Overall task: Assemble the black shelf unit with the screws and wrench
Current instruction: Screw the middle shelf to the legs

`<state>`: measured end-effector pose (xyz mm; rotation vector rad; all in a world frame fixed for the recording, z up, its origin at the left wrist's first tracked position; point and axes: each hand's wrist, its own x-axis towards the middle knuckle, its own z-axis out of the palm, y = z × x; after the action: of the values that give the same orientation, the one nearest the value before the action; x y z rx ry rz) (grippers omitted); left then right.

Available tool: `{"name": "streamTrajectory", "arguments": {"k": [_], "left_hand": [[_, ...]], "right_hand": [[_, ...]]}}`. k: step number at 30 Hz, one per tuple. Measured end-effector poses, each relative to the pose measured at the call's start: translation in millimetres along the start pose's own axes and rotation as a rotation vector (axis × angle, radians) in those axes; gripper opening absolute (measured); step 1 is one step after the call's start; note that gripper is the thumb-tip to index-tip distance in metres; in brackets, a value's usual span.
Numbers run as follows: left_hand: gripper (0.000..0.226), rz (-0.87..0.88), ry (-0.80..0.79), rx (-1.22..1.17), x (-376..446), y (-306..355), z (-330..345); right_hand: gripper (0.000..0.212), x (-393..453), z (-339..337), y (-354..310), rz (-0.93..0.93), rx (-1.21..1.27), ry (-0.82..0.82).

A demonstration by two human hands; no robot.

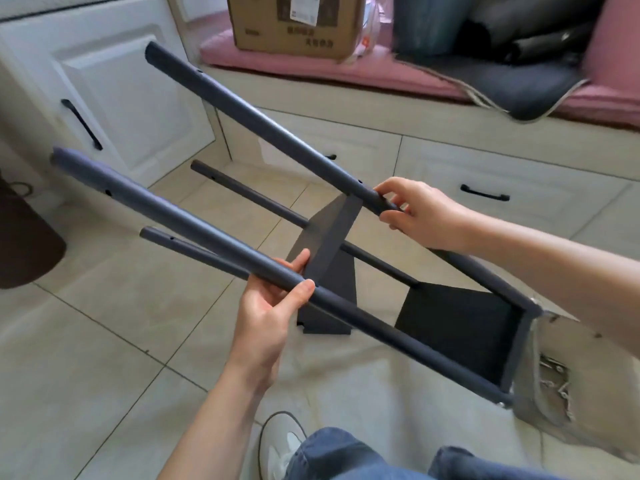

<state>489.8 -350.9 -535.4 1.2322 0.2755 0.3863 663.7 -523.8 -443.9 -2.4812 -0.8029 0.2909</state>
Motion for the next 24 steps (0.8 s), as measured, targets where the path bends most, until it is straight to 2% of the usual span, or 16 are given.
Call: {"name": "streamTrajectory", "arguments": {"k": [4, 15, 24], "left_hand": [[0.026, 0.047, -0.146, 0.137, 19.5, 15.7, 27.1], [0.030, 0.122, -0.540, 0.505, 61.8, 29.3, 73.6], [0.029, 0.101, -0.659, 0.666, 77.4, 12.2, 92.8]], "right_hand": [[0.033, -25.0, -21.9, 23.2, 0.077, 0.066, 0.081], [0.025, -81.4, -24.0, 87.1, 0.204, 0.440, 0.239], [0.022, -116.5, 9.2, 125.0, 0.237, 0.591, 0.269]]}}
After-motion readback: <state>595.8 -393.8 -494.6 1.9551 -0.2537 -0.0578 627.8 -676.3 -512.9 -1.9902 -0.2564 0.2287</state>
